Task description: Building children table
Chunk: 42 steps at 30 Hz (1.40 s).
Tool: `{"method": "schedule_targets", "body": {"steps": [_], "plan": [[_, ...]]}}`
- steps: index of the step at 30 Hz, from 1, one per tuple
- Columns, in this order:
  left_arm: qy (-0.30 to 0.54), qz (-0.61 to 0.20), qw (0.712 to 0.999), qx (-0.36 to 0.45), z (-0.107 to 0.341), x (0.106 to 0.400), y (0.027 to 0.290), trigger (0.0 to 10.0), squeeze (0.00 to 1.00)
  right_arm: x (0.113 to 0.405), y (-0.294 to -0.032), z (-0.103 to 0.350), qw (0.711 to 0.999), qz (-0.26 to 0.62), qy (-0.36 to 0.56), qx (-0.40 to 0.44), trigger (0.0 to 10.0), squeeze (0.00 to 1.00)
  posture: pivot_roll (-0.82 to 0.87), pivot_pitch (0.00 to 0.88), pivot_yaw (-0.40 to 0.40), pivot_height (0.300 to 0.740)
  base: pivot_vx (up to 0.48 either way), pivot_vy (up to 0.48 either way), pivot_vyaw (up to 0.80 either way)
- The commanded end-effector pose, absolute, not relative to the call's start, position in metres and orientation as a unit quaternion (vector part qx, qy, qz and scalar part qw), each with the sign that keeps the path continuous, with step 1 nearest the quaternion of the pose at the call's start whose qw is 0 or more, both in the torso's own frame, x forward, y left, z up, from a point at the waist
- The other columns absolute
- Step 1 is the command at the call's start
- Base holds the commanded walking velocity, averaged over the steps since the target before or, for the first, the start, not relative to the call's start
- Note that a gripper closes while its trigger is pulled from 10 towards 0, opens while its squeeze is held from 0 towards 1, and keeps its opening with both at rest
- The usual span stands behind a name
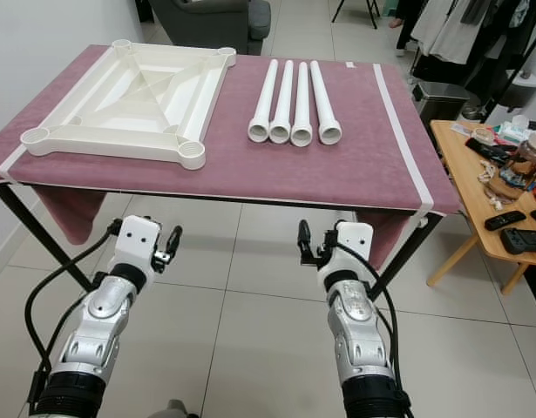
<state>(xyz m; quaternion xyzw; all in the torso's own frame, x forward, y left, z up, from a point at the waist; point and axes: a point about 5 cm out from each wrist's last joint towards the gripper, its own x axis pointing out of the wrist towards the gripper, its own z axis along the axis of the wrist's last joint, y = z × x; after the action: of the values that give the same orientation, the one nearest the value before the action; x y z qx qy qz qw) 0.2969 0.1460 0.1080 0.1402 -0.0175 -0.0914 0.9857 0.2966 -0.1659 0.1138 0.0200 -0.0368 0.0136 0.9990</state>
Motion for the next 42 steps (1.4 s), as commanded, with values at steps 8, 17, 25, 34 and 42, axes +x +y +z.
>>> {"method": "schedule_targets", "body": {"steps": [8, 17, 25, 34, 42], "plan": [[-0.02, -0.055, 0.988, 0.145, 0.11, 0.297, 0.148, 10.0, 0.0, 0.294, -0.169, 0.114, 0.999, 0.01, -0.03, 0.013, 10.0, 0.0, 0.04, 0.008, 0.019, 0.74, 0.0, 0.0, 0.0], [-0.023, -0.057, 0.988, 0.144, 0.111, 0.298, 0.147, 10.0, 0.0, 0.295, -0.167, 0.115, 0.999, 0.014, -0.033, 0.008, 10.0, 0.0, 0.04, 0.0, 0.018, 0.74, 0.0, 0.0, 0.0], [-0.03, -0.057, 0.988, 0.143, 0.116, 0.298, 0.145, 10.0, 0.0, 0.296, -0.165, 0.121, 0.999, 0.016, -0.044, 0.002, 10.0, 0.0, 0.04, 0.003, 0.018, 0.74, 0.0, 0.0, 0.0], [-0.032, -0.058, 0.988, 0.141, 0.117, 0.299, 0.144, 10.0, 0.0, 0.296, -0.164, 0.123, 0.999, 0.017, -0.047, -0.003, 10.0, 0.0, 0.04, 0.006, 0.018, 0.74, 0.0, 0.0, 0.0], [-0.039, -0.058, 0.987, 0.142, 0.12, 0.299, 0.143, 10.0, 0.0, 0.297, -0.164, 0.125, 0.999, 0.017, -0.05, -0.005, 10.0, 0.0, 0.04, 0.009, 0.016, 0.74, 0.0, 0.0, 0.0]]}}
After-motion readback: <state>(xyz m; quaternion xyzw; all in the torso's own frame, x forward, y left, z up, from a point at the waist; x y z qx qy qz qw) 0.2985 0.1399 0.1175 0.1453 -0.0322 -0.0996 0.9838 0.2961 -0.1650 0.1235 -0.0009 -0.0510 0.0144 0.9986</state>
